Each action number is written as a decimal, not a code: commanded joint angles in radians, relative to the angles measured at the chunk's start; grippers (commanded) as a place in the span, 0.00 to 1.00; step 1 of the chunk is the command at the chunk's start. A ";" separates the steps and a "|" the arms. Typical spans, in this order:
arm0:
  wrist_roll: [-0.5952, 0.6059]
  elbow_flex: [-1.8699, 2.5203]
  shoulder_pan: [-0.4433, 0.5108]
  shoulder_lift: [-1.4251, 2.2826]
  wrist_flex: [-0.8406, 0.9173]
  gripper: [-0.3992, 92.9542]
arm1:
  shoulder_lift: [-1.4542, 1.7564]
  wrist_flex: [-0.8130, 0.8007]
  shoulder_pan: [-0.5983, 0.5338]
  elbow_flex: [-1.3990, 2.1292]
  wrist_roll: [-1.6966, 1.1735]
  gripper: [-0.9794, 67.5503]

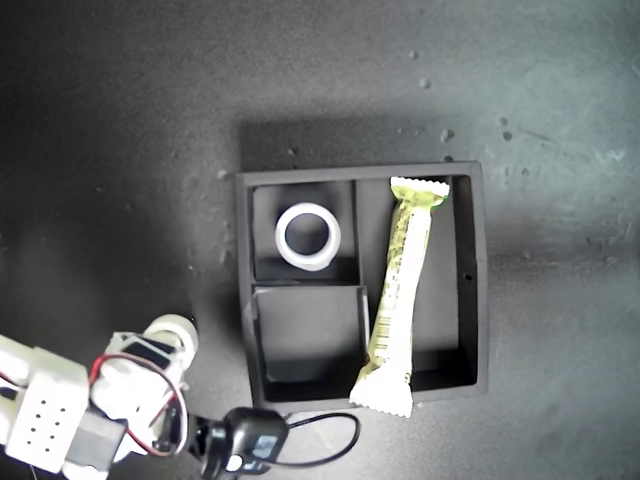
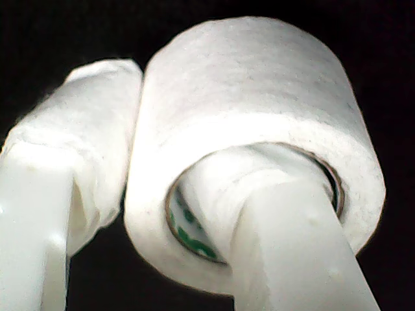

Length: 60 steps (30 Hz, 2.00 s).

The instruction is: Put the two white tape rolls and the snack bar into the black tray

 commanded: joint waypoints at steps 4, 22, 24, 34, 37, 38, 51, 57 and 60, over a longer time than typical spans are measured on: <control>0.258 -0.606 -0.094 -0.097 0.281 0.00 | 0.018 -0.048 -0.003 0.023 -0.005 0.13; 0.364 -1.465 -0.137 -0.715 0.546 0.01 | 0.018 -0.129 -0.069 0.126 0.005 0.12; 0.367 -1.465 -0.133 -0.724 0.546 0.06 | 0.018 -0.132 -0.072 0.133 0.005 0.12; 0.391 -1.460 -0.120 -0.693 0.546 0.23 | 0.018 -0.132 -0.054 0.123 -0.003 0.09; 0.379 -1.290 -0.130 -0.540 0.548 0.22 | 0.018 -0.127 -0.041 0.135 0.000 0.10; 0.368 -1.190 -0.143 -0.451 0.548 0.22 | 0.018 -0.123 -0.037 0.141 0.006 0.10; 0.422 0.538 -0.468 0.989 0.055 0.00 | 0.652 -0.227 0.018 0.666 0.201 0.01; 0.380 1.141 -0.485 1.586 -0.072 0.00 | 0.994 -0.290 0.087 1.037 0.316 0.01; 0.379 1.285 -0.479 1.764 -0.072 0.00 | 1.006 -0.308 0.132 1.117 0.321 0.01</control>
